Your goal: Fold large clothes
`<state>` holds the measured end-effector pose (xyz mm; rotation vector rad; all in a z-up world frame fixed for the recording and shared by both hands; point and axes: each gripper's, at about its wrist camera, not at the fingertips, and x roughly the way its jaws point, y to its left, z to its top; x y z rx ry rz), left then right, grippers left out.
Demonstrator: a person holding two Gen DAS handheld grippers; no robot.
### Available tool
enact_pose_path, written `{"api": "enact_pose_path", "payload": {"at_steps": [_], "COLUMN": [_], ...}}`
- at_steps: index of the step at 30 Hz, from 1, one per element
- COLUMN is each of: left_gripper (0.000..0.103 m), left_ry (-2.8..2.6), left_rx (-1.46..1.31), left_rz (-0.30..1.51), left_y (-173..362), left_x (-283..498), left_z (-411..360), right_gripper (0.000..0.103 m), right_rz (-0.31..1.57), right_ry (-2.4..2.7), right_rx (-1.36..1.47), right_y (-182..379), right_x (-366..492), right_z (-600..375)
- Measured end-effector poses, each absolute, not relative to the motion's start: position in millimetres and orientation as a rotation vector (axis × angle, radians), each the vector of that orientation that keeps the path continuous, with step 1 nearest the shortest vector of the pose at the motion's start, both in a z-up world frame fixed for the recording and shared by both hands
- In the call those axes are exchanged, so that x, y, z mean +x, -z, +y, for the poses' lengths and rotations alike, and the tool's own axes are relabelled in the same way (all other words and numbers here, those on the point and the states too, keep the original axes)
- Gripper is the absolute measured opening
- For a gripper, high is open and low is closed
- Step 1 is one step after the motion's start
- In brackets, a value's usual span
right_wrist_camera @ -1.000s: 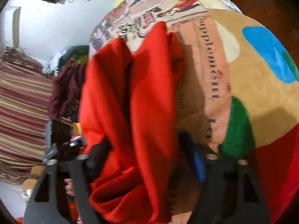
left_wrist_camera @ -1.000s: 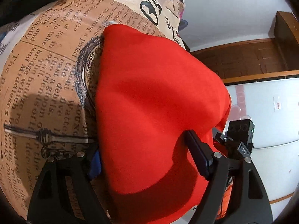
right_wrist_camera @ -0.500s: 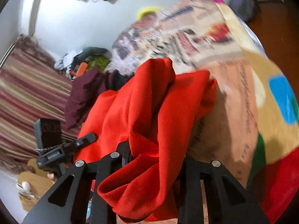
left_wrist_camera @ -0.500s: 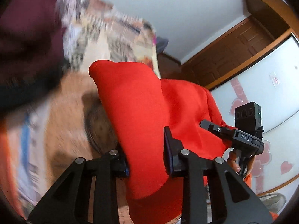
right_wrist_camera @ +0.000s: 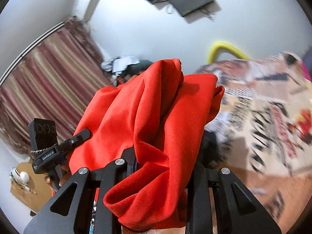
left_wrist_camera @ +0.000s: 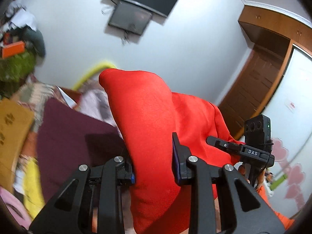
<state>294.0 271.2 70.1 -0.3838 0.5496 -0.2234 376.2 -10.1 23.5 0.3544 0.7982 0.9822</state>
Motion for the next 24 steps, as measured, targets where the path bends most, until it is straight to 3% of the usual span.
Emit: {"api": "enact_pose_path", "payload": {"at_steps": [5,10,14,16,18,24], "left_gripper": [0.028,0.033,0.042,0.052,0.059,0.059], "left_ry": [0.099,-0.085,-0.146,-0.162,-0.179,-0.260], "left_rx": [-0.305,-0.338,-0.414,-0.446,-0.427,-0.298], "left_rz": [0.560,0.700,0.779,0.758,0.740,0.720], "left_y": [-54.5,13.9,66.0,75.1,73.9,48.3], "left_x": [310.9,347.5,356.7,352.4,346.7,328.4], "left_z": [327.7,382.9,411.6,419.0,419.4,394.9], "right_gripper": [0.022,0.022,0.023,0.027,0.029,0.032], "right_rz": [0.822,0.916,0.981,0.981,0.948,0.840], "right_ry": [-1.037,-1.024,-0.973,-0.971,-0.953,-0.848], "right_rx": [0.357,0.290,0.232,0.221,0.205,0.078], "right_y": [-0.9,54.4,102.5,114.9,109.0,74.4], "right_x": [409.4,436.2,448.0,446.3,442.1,421.2], "right_z": [69.7,131.4,150.8,152.2,151.9,134.0]}}
